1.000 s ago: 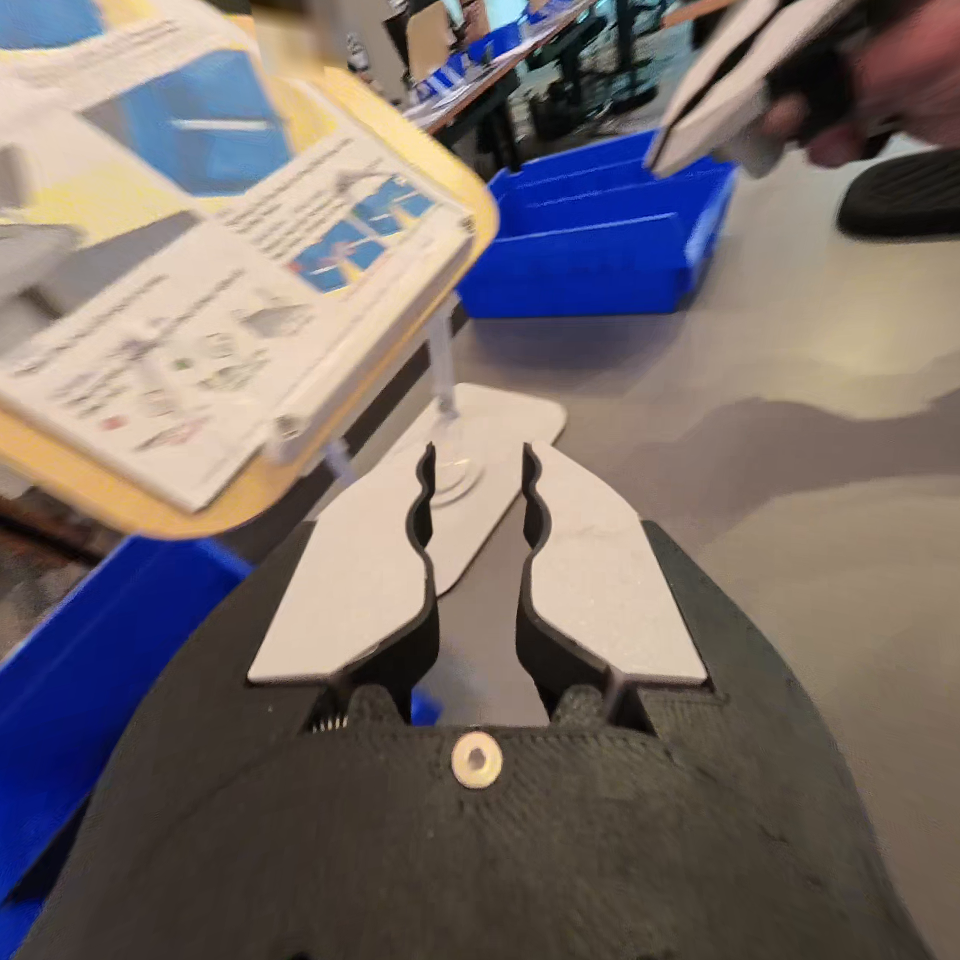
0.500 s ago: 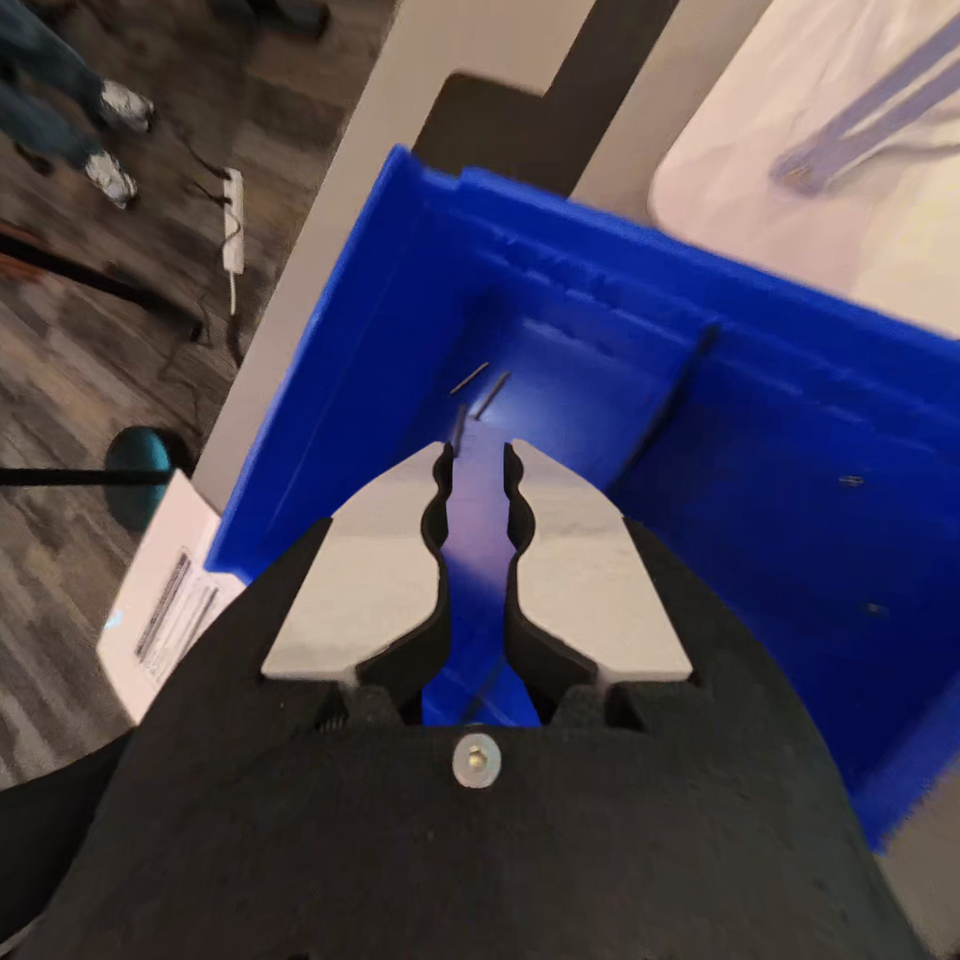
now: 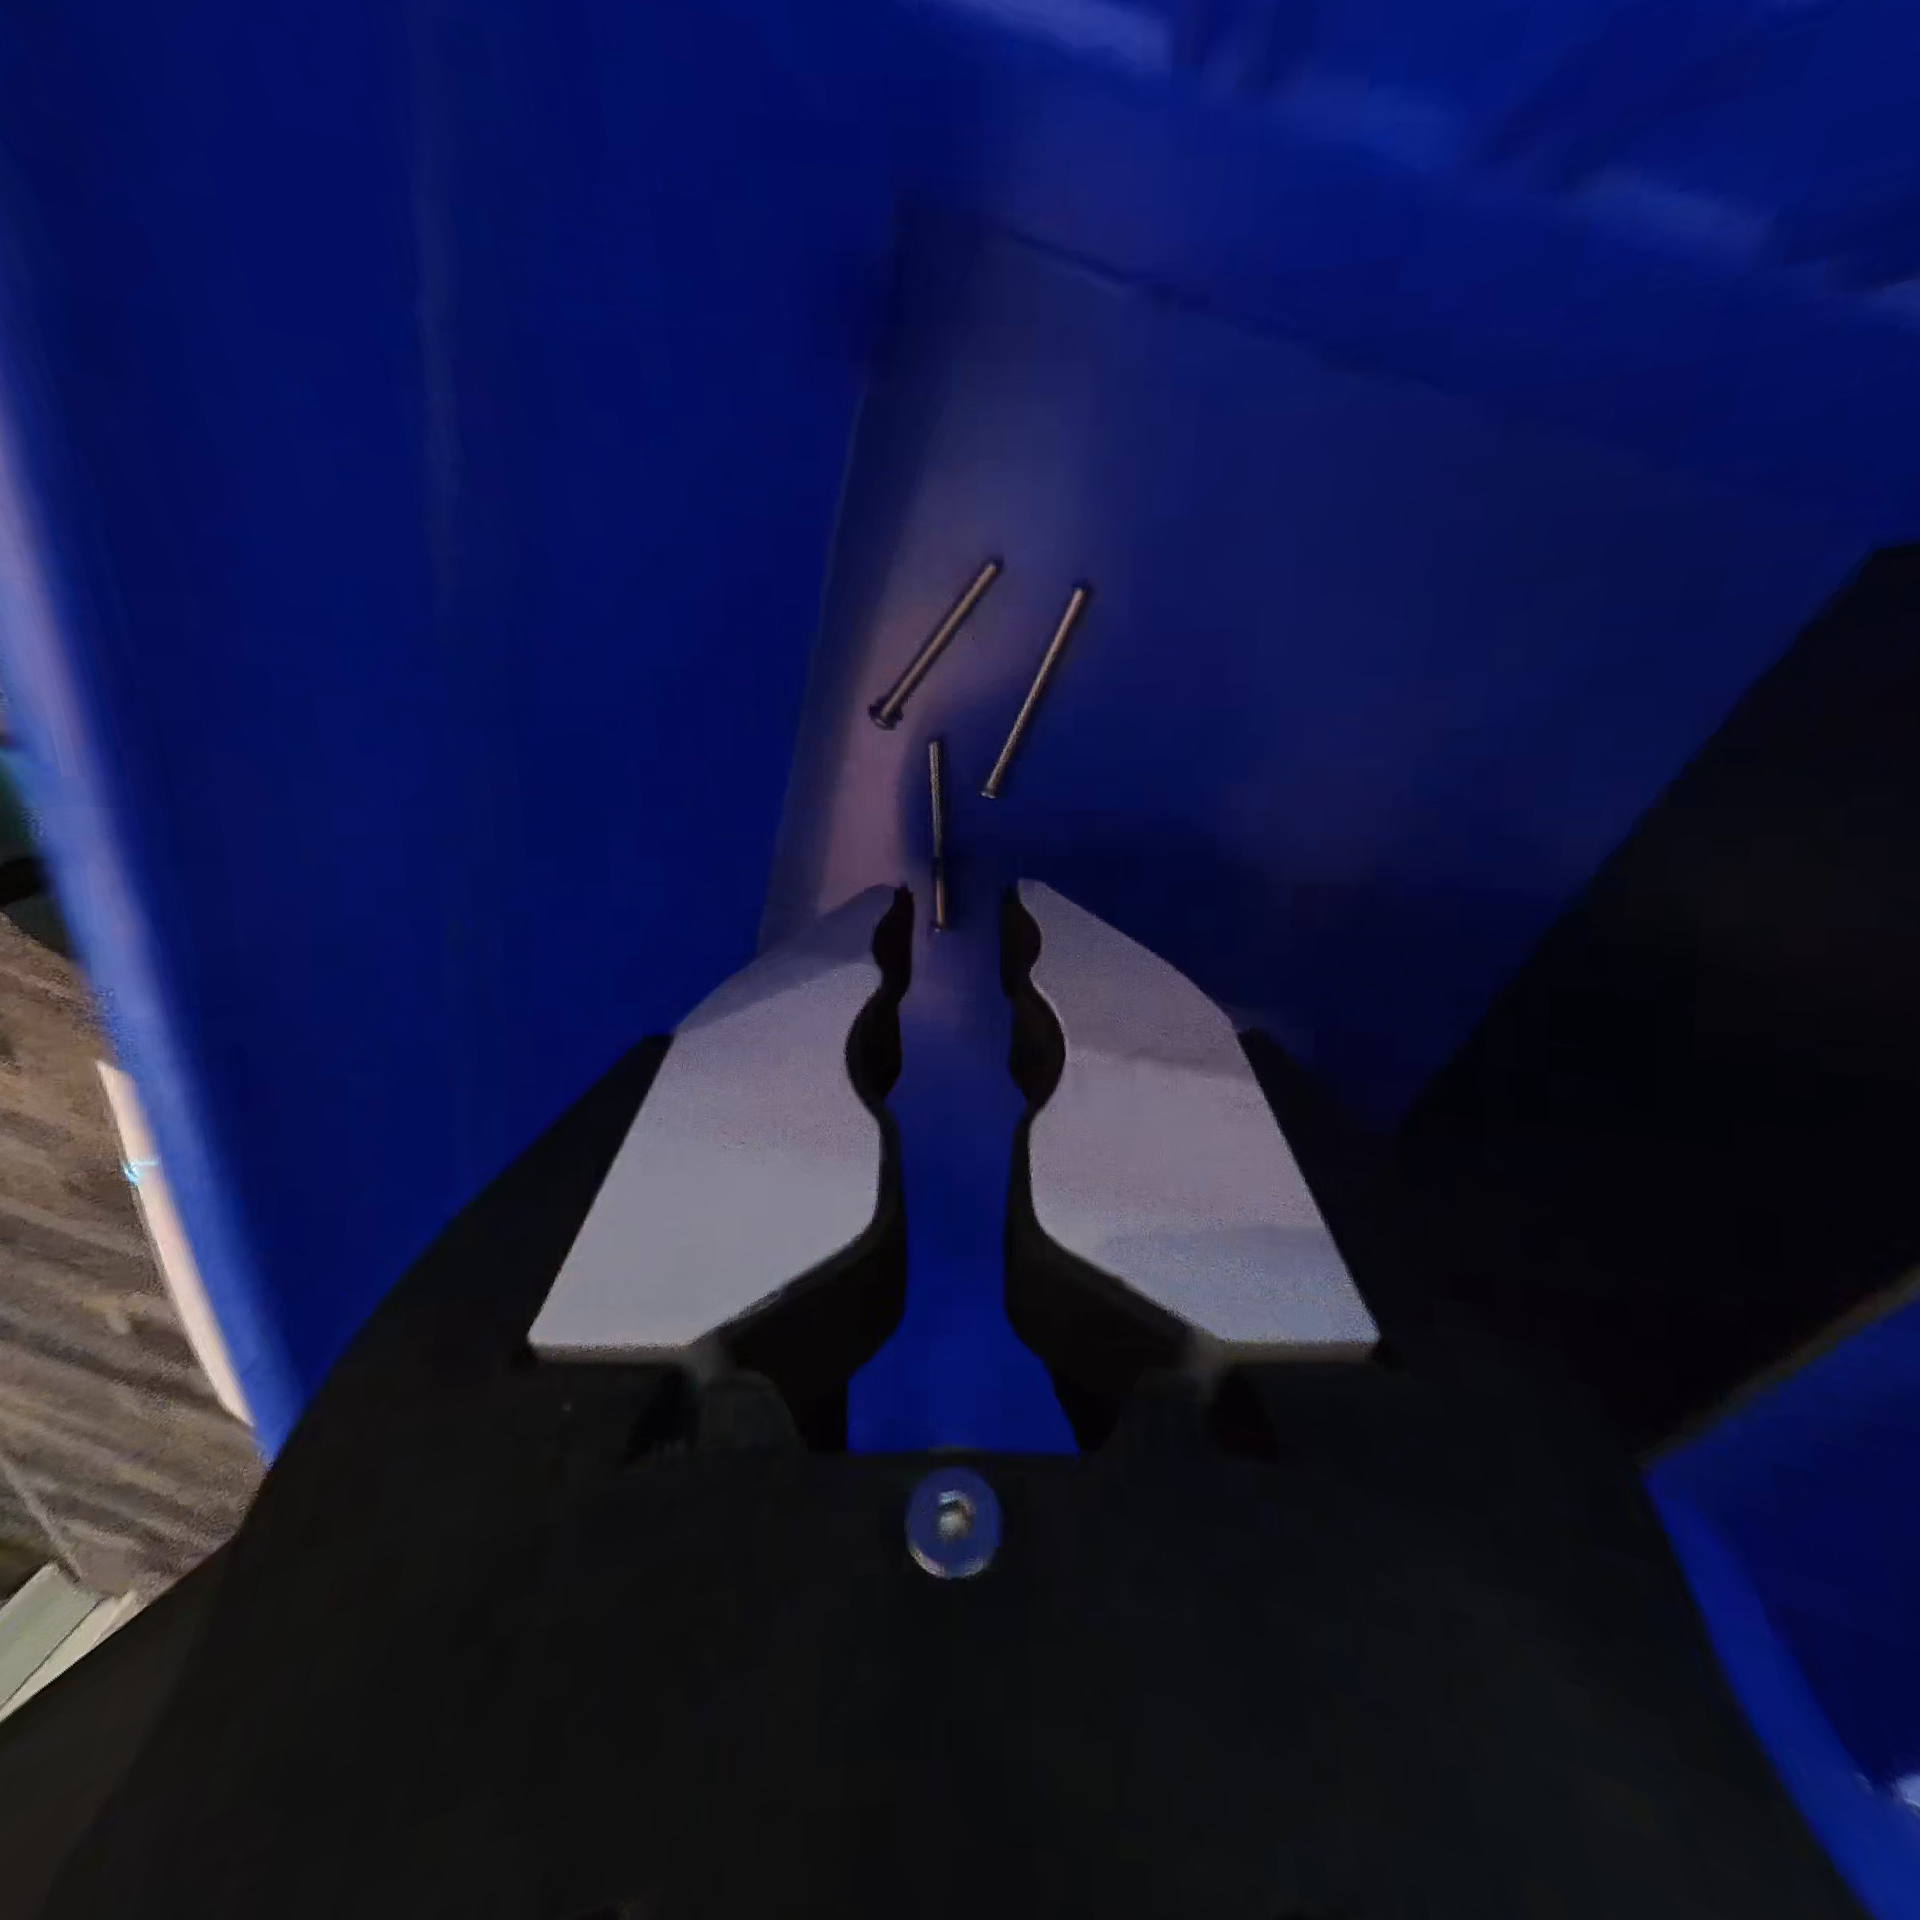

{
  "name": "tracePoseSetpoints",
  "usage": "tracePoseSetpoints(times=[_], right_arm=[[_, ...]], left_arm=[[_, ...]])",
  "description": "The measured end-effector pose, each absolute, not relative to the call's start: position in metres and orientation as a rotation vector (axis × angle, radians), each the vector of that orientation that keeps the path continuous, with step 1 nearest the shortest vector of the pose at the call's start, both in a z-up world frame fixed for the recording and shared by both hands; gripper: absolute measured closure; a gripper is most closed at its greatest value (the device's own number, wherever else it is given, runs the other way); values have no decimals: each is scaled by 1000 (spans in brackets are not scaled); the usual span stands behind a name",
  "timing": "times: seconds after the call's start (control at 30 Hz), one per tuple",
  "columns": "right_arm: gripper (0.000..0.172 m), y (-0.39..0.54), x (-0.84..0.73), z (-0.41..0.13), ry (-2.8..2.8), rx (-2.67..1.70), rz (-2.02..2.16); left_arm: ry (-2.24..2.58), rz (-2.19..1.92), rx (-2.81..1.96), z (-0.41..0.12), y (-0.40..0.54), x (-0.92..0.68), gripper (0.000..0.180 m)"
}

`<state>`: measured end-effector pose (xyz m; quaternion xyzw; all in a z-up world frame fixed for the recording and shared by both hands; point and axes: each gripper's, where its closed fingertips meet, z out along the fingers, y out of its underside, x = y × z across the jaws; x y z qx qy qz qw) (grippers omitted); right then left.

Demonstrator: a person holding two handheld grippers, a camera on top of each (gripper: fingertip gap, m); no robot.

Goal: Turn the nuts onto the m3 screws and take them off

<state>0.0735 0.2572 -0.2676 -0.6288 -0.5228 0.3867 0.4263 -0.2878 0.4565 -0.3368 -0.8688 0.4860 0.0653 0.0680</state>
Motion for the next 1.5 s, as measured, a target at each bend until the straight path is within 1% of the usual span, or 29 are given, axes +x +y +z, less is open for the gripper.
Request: tracePoseSetpoints(times=[0.07,0.1,0.17,0.23,0.33,0.47,0.63,0.73,0.9,1.03,1.13,1.27,1.43,1.5], right_arm=[[169,257,74,-267,-1302,-1569,981],[169,257,75,-268,-1303,-1569,979],[170,257,76,-267,-1301,-1567,982],[169,257,76,-267,-1300,-1565,994],[169,257,76,-268,-1306,-1567,992],[169,258,78,-267,-1296,-1567,997],[170,259,79,-268,-1292,-1568,998],[170,258,81,-268,-1305,-1566,986],[170,259,87,-266,-1306,-1561,973],[170,261,93,-266,-1310,-1559,957],[171,263,96,-266,-1303,-1557,958],[171,265,98,-271,-1300,-1576,963],[171,265,100,-269,-1290,-1562,995],[171,262,99,-265,-1286,-1547,1017]], left_arm=[[1488,260,-2639,-343,458,-293,164],[1484,231,-2651,-343,458,-290,168],[1463,181,-2696,-344,457,-289,170],[1473,140,-2726,-345,455,-288,177],[1453,132,-2742,-345,455,-288,177],[1489,262,-2712,-342,455,-297,178],[1369,292,-2642,-299,452,-298,178],[1292,284,-2610,-266,427,-302,178],[1222,267,-2514,-225,346,-293,179],[1227,182,-2387,-207,269,-251,178],[1283,62,-2271,-217,222,-190,178],[1361,-118,-2207,-252,187,-105,178],[1381,-237,-2155,-284,187,-22,178],[1297,-418,-2114,-282,192,8,179]])
